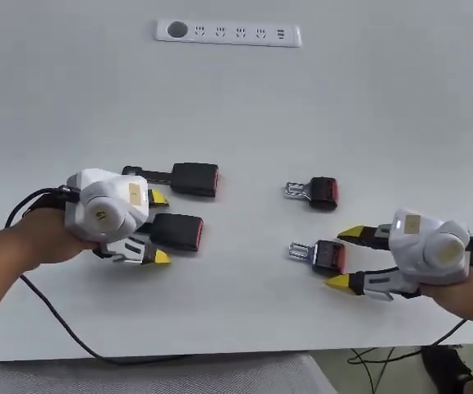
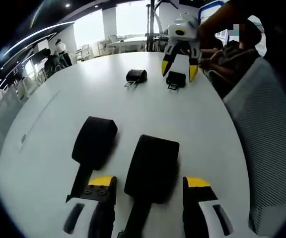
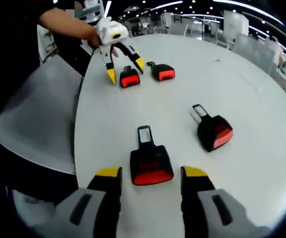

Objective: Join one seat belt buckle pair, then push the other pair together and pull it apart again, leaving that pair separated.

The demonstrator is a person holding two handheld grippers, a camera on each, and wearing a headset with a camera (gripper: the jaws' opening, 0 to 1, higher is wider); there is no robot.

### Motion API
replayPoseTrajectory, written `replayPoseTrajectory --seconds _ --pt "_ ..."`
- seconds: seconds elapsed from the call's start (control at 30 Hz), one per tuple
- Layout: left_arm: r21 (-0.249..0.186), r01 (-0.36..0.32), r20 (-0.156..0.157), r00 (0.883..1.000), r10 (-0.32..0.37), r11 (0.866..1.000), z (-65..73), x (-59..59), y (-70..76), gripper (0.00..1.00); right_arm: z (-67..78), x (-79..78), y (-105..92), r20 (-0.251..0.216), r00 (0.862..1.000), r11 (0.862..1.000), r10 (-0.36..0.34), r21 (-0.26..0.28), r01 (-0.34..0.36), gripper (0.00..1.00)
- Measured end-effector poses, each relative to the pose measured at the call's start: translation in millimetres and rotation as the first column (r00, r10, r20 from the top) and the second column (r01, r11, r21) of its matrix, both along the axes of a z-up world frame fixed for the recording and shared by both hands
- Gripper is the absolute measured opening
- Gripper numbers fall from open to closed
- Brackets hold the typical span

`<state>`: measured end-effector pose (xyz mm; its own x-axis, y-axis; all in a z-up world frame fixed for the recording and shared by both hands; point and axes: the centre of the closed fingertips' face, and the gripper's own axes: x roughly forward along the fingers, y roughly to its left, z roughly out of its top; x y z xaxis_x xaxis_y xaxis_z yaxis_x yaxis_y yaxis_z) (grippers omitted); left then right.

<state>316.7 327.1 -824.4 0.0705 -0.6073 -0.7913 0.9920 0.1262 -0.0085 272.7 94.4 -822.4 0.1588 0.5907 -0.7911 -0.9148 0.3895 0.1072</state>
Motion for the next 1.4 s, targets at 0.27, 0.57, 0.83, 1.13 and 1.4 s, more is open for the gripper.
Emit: replayPoseTrajectory --seconds 0.27,0.57,0.83,1.13,1.4 --pt "0.000 0.021 -0.002 1.000 -0.021 1.000 2.0 0.5 -3.3 0.39 -5.8 0.5 -1.0 -0.003 0.998 0.997 0.070 -0.038 -0.070 0.37" --pt "0.016 0.049 0.003 0.999 -0.049 0.999 1.9 0.4 -3.9 0.37 -5.8 2.2 -2.3 0.021 0.992 0.991 0.126 -0.038 -0.125 0.35" --pt "0.047 0.079 0.002 0.997 -0.079 0.996 0.7 0.5 -3.6 0.36 -6.4 1.7 -2.1 0.016 0.987 0.986 0.162 -0.029 -0.162 0.34" --pt "0.044 0.067 -0.004 0.998 -0.067 0.997 -1.0 0.4 -2.4 0.36 -6.6 5.1 8.8 0.023 0.987 0.988 0.156 0.011 -0.156 0.34" --pt "0.050 0.062 -0.010 0.998 -0.062 0.997 -2.2 0.5 -0.6 0.36 -1.9 6.7 35.5 0.036 0.989 0.988 0.145 0.051 -0.147 0.34"
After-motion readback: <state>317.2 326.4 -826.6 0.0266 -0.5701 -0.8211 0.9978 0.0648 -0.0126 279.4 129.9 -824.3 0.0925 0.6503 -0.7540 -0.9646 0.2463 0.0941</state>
